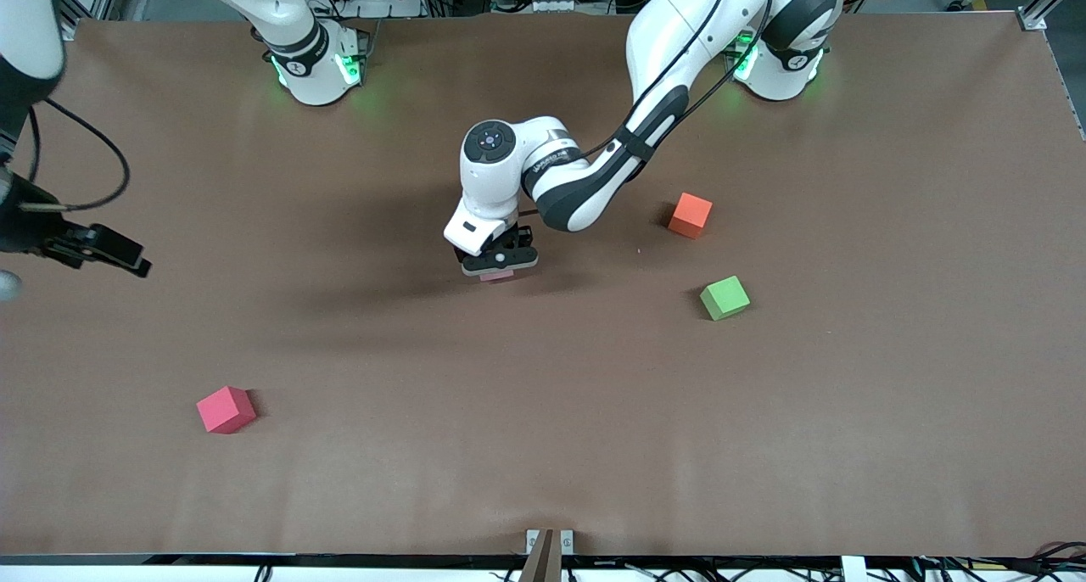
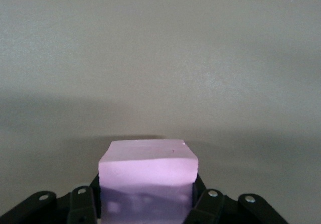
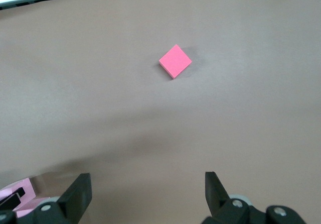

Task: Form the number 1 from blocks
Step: 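Lower the pink cube beside the first pink cube and open the left gripper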

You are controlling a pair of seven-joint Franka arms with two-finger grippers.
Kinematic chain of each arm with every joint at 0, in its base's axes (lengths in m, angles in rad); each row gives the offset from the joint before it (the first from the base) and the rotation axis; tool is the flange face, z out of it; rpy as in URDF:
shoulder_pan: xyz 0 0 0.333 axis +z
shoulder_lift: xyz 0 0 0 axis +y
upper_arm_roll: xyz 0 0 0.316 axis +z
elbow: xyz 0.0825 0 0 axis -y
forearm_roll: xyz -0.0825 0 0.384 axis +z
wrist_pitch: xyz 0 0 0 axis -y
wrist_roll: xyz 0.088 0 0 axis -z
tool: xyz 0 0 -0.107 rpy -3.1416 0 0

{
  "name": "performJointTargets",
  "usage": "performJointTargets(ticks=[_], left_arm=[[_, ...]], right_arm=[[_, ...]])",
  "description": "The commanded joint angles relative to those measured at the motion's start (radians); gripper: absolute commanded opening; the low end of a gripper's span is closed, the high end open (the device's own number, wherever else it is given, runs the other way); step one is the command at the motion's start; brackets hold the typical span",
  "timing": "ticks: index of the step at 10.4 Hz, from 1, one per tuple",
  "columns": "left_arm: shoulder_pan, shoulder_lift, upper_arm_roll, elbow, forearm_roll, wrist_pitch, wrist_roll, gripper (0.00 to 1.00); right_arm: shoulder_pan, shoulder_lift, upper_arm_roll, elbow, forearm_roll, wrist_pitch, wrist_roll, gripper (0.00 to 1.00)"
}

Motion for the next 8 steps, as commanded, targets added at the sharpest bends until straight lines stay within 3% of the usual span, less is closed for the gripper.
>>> performJointTargets(ticks=[1,8], left_arm=[[-0.022,0.039,0.011,0.054,0.011,0.004,0.013,0.00],[-0.055,0.056,0.032,0.048,0.011,0.030,0.008,0.00]], right_arm=[[-0.011,-0.022,0.011,-0.004,-0.016,-0.020,-0.001,1.00],[-0.066,-0.048,0.034,0.000,-0.037,-0.096,-0.049,1.00]])
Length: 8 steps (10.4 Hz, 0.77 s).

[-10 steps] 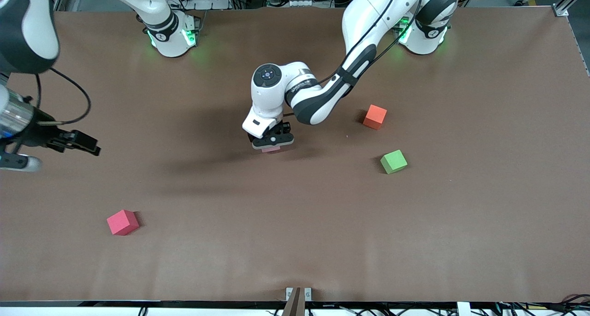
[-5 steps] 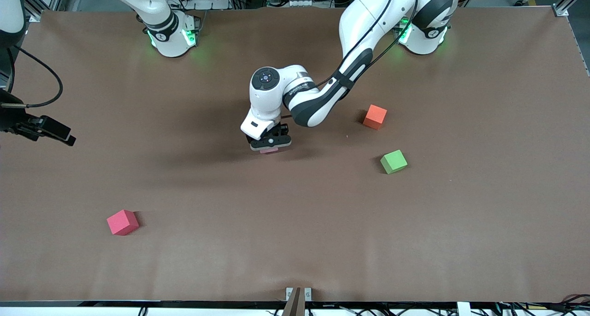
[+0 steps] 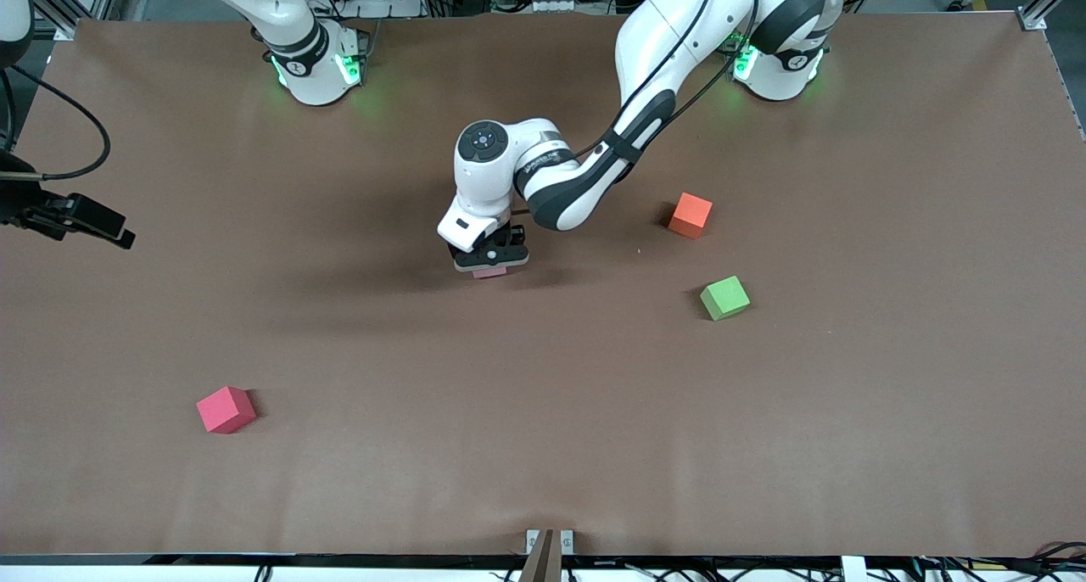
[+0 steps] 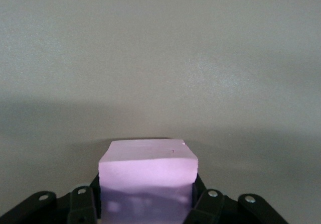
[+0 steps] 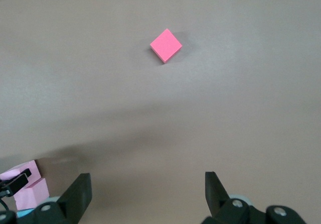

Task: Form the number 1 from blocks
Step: 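Lower the pink cube beside the first pink cube and open the left gripper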

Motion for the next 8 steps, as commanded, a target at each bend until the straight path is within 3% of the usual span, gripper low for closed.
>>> performJointTargets(ticks=[1,2,3,8], left_arm=[[-0.016,0.020,0.014,0.031,0.011,0.001,0.009,0.00],[-0.016,0.020,0.014,0.029,0.011,0.001,0.009,0.00],[-0.016,0.020,0.014,0.028,0.011,0.001,0.010,0.00],[-0.029,0.029,0.014,0.028,0.011,0.001,0.004,0.00]], right_arm=[[-0.087,-0.010,0.079,-0.001,-0.014,-0.011,-0.021,1.00],[-0.145,-0.010,0.151,0.001,-0.019,-0.008,-0.010,1.00],[-0.164,-0.010,0.173,0.002,-0.022,-0.008,-0.010,1.00],[-0.165,-0.012,0.172,0.002,-0.022,-0.012,-0.007,1.00]])
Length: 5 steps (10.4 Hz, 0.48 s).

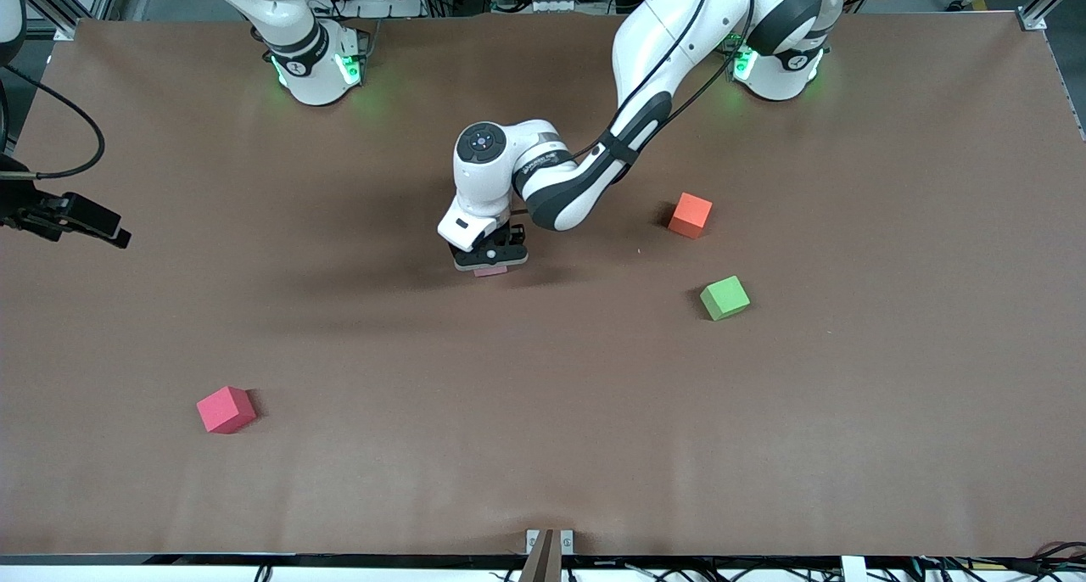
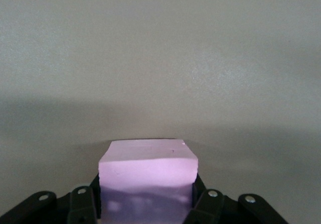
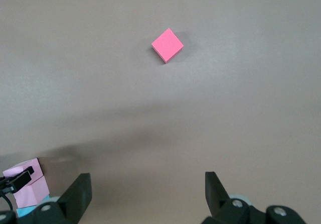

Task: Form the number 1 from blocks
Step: 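Lower the pink cube beside the first pink cube and open the left gripper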

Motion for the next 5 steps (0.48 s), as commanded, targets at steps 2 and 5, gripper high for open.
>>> performJointTargets(ticks=[2,5], left_arm=[[-0.020,0.016,0.013,0.026,0.011,0.001,0.004,0.00],[-0.026,0.016,0.014,0.026,0.017,0.001,-0.006,0.99]], right_arm=[[-0.026,-0.010,0.023,0.002,-0.018,-0.014,0.006,1.00],[-0.024,-0.010,0.023,0.002,-0.018,-0.014,0.008,1.00]])
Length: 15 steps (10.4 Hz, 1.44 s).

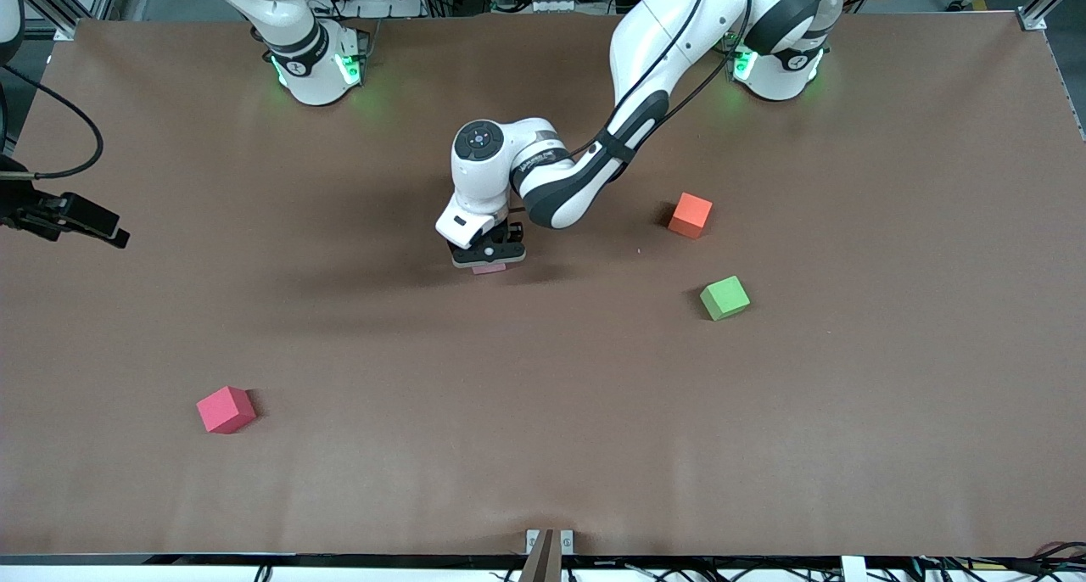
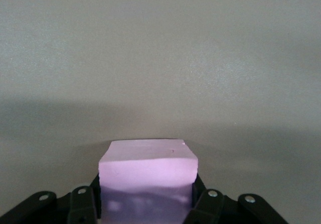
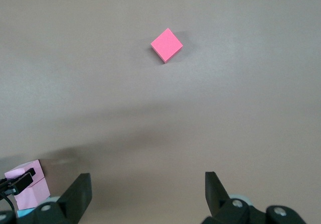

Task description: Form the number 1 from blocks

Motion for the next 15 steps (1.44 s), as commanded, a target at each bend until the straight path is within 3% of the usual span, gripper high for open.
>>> performJointTargets(ticks=[1,7,10,15], left_arm=[[-0.025,0.015,0.015,0.025,0.020,0.001,-0.020,1.00],[-0.018,-0.049,0.021,0.023,0.017,-0.019,-0.068,1.00],[0.002,-0.117,0.019,0.024,0.011,-0.097,-0.086,1.00],[0.238,-0.276,0.006,0.017,0.010,-0.301,-0.089,1.00]], right_arm=[[-0.023,-0.010,0.023,0.001,-0.016,-0.014,0.009,1.00],[-0.023,-0.012,0.023,0.002,-0.014,-0.019,0.009,1.00],[-0.020,-0.012,0.023,0.001,-0.016,-0.019,0.009,1.00],[-0.029,-0.017,0.018,0.002,-0.024,-0.030,0.023,1.00]])
